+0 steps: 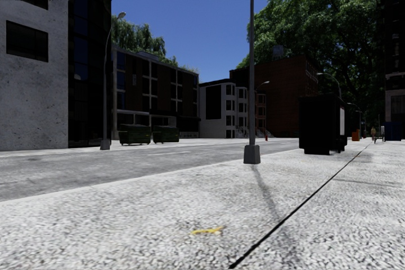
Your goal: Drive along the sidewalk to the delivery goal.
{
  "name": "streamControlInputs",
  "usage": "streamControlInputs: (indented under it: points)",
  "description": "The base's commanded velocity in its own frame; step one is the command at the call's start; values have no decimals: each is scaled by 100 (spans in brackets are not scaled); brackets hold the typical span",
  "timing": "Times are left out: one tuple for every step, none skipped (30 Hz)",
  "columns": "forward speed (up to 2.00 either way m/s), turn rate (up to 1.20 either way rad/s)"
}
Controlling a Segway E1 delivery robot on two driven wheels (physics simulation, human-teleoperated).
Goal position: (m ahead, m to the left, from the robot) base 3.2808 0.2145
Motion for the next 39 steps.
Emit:
streamControlInputs:
  points:
    - [200, 0]
    - [200, 0]
    - [200, 0]
    - [200, 0]
    - [200, 0]
    - [200, 0]
    - [200, 0]
    - [200, 0]
    - [200, 0]
    - [200, 0]
    - [200, 0]
    - [200, 0]
    - [200, 0]
    - [200, 0]
    - [200, 0]
    - [200, 0]
    - [200, 0]
    - [200, 0]
    - [200, 0]
    - [200, 0]
    - [200, 0]
    - [200, 0]
    - [200, 0]
    - [200, 0]
    - [200, 0]
    - [200, 0]
    - [200, 0]
    - [200, 0]
    - [200, 0]
    - [200, 0]
    - [200, 12]
    - [200, 21]
    - [200, 33]
    - [191, 38]
    - [191, 38]
    - [164, 39]
    - [132, 39]
    - [105, 40]
    - [105, 40]
